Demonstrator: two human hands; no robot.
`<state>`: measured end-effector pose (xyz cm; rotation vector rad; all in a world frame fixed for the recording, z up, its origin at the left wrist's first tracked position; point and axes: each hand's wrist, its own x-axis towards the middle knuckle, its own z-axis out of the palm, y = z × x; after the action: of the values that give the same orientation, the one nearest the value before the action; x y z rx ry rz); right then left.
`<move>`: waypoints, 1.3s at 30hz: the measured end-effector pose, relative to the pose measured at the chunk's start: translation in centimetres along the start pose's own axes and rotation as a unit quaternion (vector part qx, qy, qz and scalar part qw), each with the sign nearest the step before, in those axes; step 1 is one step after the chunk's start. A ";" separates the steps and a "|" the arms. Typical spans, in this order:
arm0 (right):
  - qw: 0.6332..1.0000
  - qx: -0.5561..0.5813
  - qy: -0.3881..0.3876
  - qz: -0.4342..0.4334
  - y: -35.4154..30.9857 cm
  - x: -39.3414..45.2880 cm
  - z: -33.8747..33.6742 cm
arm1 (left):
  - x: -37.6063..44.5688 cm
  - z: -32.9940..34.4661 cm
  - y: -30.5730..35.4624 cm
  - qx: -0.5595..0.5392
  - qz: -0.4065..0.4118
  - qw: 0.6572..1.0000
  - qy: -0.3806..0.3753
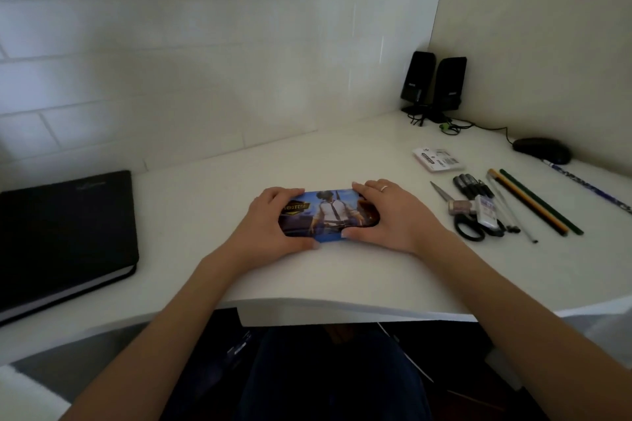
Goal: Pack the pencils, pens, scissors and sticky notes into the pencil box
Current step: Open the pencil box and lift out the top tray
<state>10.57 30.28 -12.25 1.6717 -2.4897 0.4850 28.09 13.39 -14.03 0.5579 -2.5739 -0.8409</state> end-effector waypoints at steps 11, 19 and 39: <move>0.992 0.005 -0.111 0.056 -0.5 2.8 -3.6 | 0.0 -0.9 0.8 -0.137 -0.039 0.989 0.041; 0.974 0.205 -0.048 0.088 1.0 5.4 -4.1 | 2.4 -0.9 0.4 -0.252 -0.048 0.960 0.111; 0.984 0.149 0.081 -0.048 2.3 7.5 0.2 | 12.4 -0.4 -3.1 -0.266 -0.177 0.894 0.313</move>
<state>5.58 24.34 -10.95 1.7578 -2.2978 0.9814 18.51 5.06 -12.88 0.9459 -1.5915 -1.1877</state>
